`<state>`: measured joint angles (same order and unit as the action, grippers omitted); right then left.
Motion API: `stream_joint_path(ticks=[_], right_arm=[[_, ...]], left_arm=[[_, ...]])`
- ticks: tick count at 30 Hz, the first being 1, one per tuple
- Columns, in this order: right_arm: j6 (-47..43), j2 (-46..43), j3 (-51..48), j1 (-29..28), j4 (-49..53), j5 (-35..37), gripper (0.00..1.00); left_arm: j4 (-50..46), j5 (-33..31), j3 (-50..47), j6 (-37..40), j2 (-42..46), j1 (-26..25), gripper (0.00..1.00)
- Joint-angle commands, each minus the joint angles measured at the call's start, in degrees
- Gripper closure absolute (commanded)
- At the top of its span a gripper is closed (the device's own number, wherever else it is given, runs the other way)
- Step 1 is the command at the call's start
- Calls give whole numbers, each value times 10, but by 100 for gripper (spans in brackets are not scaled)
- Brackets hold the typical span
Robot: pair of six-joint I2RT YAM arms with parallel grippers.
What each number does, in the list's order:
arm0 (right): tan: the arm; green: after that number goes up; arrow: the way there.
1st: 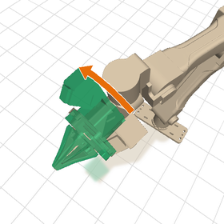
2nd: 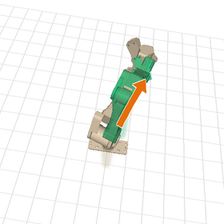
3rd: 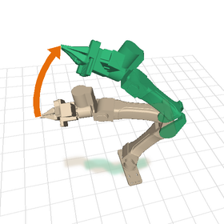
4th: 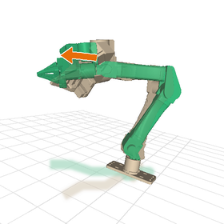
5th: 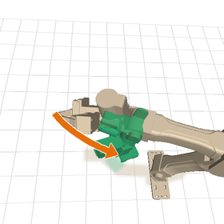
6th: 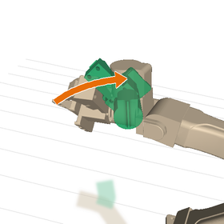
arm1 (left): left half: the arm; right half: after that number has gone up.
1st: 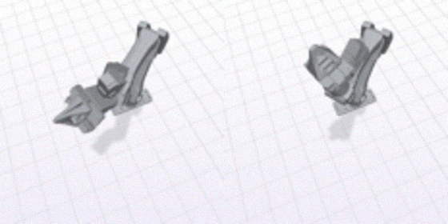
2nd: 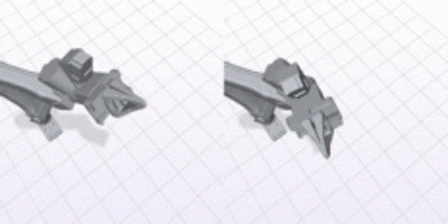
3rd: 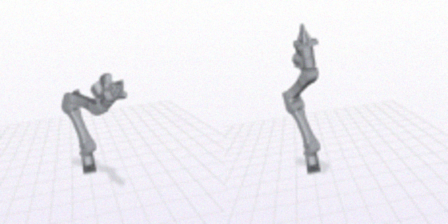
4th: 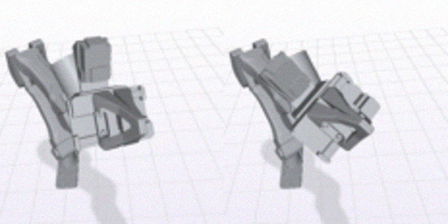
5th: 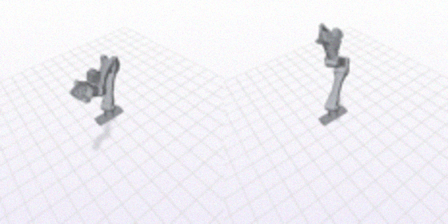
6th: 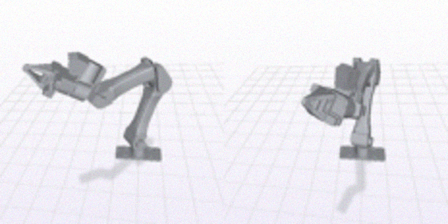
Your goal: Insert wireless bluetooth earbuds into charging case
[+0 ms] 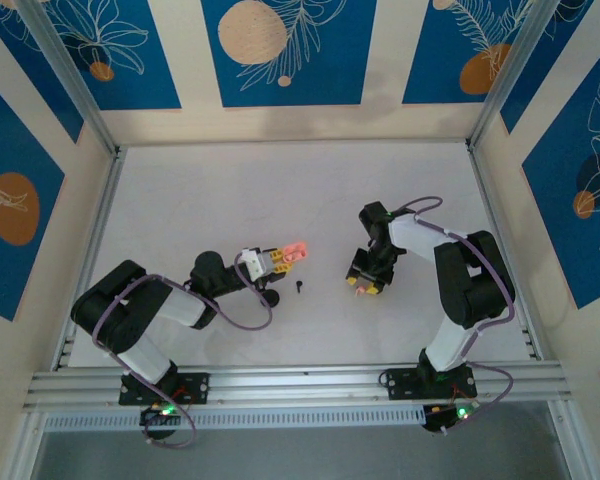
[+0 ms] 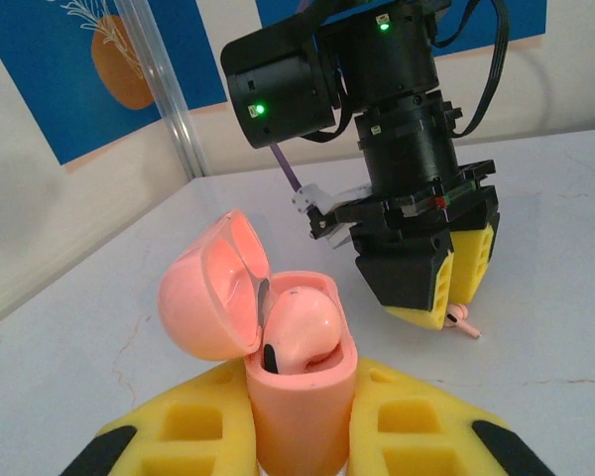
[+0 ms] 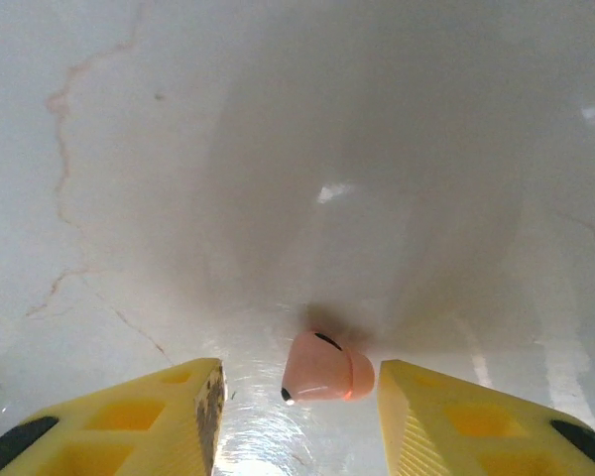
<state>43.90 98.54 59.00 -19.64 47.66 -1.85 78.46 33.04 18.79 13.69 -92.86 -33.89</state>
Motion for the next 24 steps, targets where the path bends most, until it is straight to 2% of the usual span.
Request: stream_joint_path(ticks=[1, 7, 15, 24], right_arm=[[-12, -16, 21, 0, 45, 17, 54], [-26, -15, 28, -1, 83, 26, 53], [-25, 9, 20, 3, 44, -8, 55], [-28, 25, 14, 5, 30, -13, 59]], left_arm=[[21, 3, 0, 9, 2, -7, 85], [22, 4, 2, 9, 1, -7, 85], [22, 5, 3, 8, 1, -7, 86], [21, 3, 2, 8, 1, -7, 86]])
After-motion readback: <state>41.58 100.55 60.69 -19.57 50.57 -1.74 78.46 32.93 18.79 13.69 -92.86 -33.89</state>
